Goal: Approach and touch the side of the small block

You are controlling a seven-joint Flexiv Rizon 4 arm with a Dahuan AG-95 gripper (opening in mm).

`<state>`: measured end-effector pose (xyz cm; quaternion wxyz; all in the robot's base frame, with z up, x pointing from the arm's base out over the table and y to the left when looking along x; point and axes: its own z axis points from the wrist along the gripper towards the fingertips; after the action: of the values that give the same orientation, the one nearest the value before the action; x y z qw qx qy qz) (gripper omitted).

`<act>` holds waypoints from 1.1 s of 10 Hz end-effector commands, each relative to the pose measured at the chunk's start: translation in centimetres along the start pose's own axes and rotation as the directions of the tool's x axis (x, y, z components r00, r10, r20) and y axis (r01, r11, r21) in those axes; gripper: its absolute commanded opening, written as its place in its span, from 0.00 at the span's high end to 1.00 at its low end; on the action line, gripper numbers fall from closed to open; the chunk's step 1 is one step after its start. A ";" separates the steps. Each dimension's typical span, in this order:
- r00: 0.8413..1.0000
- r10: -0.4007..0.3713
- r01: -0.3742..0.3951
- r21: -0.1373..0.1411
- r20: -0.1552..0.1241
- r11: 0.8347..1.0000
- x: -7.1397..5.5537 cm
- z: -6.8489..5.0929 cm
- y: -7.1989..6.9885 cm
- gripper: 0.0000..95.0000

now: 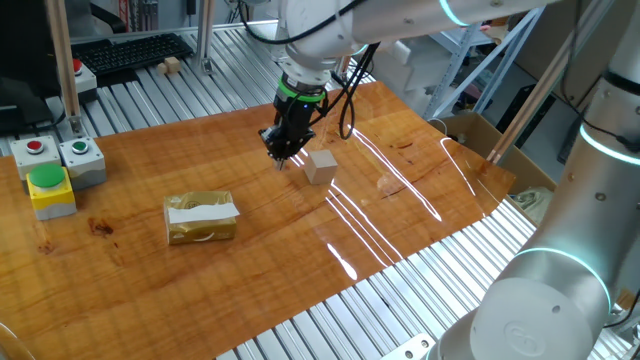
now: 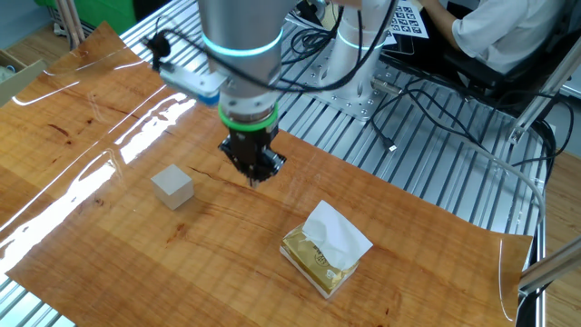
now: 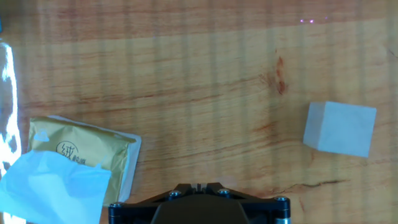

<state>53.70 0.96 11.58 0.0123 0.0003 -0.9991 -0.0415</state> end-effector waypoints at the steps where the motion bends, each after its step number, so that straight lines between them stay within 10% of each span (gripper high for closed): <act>1: 1.000 -0.015 0.015 0.001 0.001 1.000 -0.3 0.2 -0.4 1.00; 11: 0.997 -0.072 0.072 0.029 0.001 0.997 -2.3 2.2 -4.5 1.00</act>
<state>56.07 -3.53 8.71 0.0099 0.0375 -0.9988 -0.0292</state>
